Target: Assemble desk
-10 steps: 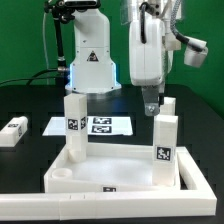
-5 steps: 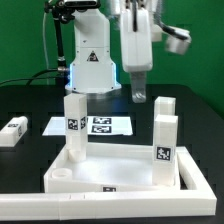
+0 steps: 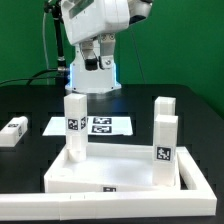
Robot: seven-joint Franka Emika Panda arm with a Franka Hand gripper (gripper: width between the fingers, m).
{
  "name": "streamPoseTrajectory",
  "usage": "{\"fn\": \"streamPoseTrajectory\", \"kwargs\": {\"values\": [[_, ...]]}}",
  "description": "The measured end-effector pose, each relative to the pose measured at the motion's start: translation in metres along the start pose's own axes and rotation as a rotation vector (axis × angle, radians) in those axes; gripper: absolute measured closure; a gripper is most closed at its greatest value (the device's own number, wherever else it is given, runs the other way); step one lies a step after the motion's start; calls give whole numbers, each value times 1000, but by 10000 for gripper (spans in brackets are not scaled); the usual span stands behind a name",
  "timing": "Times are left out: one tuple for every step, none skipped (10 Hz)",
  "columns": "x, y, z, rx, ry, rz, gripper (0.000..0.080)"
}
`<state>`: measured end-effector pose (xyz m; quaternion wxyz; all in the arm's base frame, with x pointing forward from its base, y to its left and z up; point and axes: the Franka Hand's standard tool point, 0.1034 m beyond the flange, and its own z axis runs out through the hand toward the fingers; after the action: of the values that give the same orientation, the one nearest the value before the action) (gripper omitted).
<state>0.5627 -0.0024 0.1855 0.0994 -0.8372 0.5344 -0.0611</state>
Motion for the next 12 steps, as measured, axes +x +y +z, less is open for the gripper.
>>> {"fn": "streamPoseTrajectory", "kwargs": {"values": [[0, 0, 0, 0, 0, -65, 150], [0, 0, 0, -1, 0, -146, 150], [2, 1, 1, -1, 2, -222, 150], [8, 8, 3, -1, 8, -324, 150], [16, 22, 1, 1, 6, -442, 150], [26, 43, -2, 5, 9, -574, 150], [36, 68, -1, 3, 6, -693, 150], [49, 92, 1, -9, -2, -831, 150], [65, 111, 5, -21, -8, -942, 150], [82, 127, 10, -44, -13, -1011, 150], [99, 135, 17, -76, -8, -1078, 150], [106, 143, 27, -110, -12, -1120, 150]]}}
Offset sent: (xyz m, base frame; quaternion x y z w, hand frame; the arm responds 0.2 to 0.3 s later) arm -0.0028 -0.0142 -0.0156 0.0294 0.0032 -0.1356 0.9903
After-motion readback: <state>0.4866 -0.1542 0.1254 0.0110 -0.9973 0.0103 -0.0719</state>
